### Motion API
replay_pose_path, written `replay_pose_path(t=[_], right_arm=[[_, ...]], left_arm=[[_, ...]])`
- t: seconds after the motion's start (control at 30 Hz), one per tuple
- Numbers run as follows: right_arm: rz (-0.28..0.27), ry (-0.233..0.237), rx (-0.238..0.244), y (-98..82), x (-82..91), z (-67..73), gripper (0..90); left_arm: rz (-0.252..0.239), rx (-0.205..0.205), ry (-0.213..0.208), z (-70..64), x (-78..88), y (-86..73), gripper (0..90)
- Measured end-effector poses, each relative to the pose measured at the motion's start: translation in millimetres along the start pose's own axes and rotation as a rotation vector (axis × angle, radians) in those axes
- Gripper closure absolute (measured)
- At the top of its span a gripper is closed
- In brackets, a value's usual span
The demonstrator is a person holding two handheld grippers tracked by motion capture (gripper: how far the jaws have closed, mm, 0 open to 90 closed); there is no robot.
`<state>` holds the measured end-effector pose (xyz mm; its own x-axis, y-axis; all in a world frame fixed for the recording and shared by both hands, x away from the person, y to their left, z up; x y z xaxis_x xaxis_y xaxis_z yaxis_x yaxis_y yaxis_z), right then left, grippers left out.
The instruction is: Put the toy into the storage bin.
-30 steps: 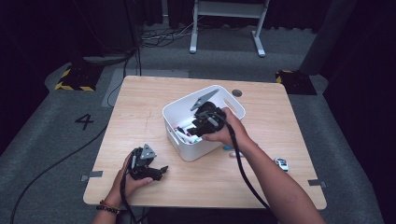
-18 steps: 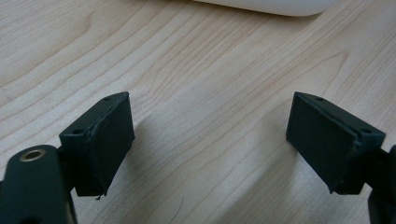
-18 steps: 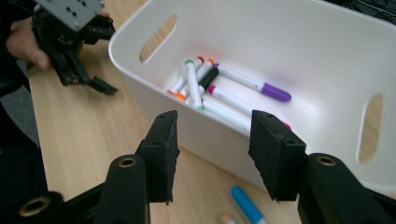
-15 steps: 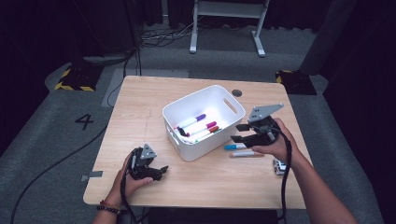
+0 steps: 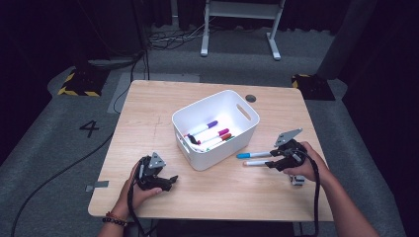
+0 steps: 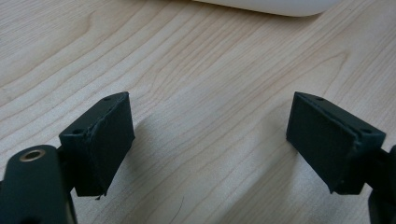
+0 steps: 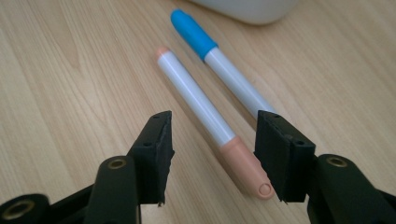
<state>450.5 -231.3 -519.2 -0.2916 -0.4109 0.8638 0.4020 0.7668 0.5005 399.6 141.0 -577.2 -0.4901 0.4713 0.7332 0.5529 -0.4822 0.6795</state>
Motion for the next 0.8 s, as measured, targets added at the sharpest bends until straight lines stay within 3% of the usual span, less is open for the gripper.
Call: replay_pose_path(t=[0.1, 0.23, 0.43, 0.67, 0.7, 0.8], right_arm=[[0.029, -0.007, 0.018, -7.9, -9.4, -5.9, 47.6], [0.069, 0.015, -0.005, -15.7, -18.4, -7.2, 47.9], [0.112, 0.013, 0.012, -25.5, -28.6, -13.0, 48.7], [0.131, 0.049, 0.067, -28.0, -31.4, 1.3, 59.1], [0.139, 0.056, 0.081, -27.6, -31.2, 6.2, 65.1], [0.152, 0.076, 0.088, -27.1, -30.8, 14.9, 69.7]], left_arm=[[0.003, -0.003, -0.003, 0.0, 0.2, -0.2, 15.1], [0.001, 0.0, -0.001, -0.1, 0.0, -0.1, 15.1], [0.001, -0.003, -0.002, 0.0, 0.0, 0.0, 15.1], [0.001, -0.002, 0.0, 0.0, 0.1, -0.1, 15.1], [0.001, 0.0, 0.0, 0.0, 0.0, -0.1, 15.1], [0.001, -0.002, 0.0, 0.1, 0.1, -0.1, 15.1]])
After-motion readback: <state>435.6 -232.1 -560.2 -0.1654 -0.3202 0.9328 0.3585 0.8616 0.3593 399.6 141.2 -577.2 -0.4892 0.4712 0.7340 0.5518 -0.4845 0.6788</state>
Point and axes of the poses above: each handheld gripper's, and its own axes: x roughly backward along the jaws, y roughly out of its top, z roughly to its left, the point moved 10 cm from there along -x, roughly forward along the jaws
